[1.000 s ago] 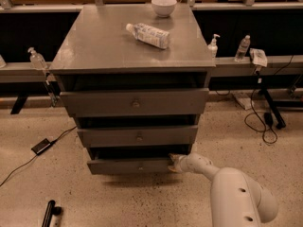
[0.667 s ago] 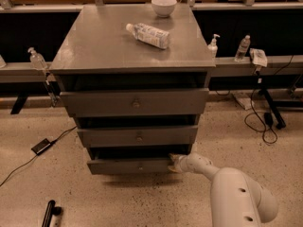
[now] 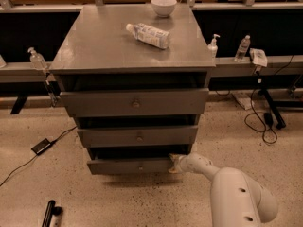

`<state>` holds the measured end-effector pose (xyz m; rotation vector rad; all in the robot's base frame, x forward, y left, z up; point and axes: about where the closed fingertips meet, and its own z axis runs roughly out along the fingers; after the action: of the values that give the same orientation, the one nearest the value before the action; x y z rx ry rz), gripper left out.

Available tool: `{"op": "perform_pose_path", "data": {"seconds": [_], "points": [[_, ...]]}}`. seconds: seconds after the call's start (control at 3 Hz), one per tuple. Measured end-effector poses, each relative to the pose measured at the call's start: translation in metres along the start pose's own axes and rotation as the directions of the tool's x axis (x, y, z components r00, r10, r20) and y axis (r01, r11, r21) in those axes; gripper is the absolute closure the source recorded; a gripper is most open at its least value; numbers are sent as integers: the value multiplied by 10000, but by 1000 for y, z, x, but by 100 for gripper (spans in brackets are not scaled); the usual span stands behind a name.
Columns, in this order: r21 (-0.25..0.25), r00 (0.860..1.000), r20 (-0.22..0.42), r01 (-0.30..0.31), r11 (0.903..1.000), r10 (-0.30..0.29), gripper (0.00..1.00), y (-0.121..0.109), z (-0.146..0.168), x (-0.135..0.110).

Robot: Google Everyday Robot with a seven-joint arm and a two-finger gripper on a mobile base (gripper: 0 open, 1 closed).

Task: Open bottom drawer

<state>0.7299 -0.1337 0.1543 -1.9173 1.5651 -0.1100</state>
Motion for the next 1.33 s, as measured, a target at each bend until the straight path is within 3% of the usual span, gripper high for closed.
{"op": "perform_pose_path", "data": {"seconds": [0.33,0.67,1.0,1.33], "points": [[0,10000,0,0,10000,0,1,0,0,0],[-297,9989,-433,-180,9994,167,2,12,-2,5],[-422,9952,-853,-508,9978,470,26,33,-10,5],[-448,9923,-802,-979,9942,941,47,51,-19,4]]}}
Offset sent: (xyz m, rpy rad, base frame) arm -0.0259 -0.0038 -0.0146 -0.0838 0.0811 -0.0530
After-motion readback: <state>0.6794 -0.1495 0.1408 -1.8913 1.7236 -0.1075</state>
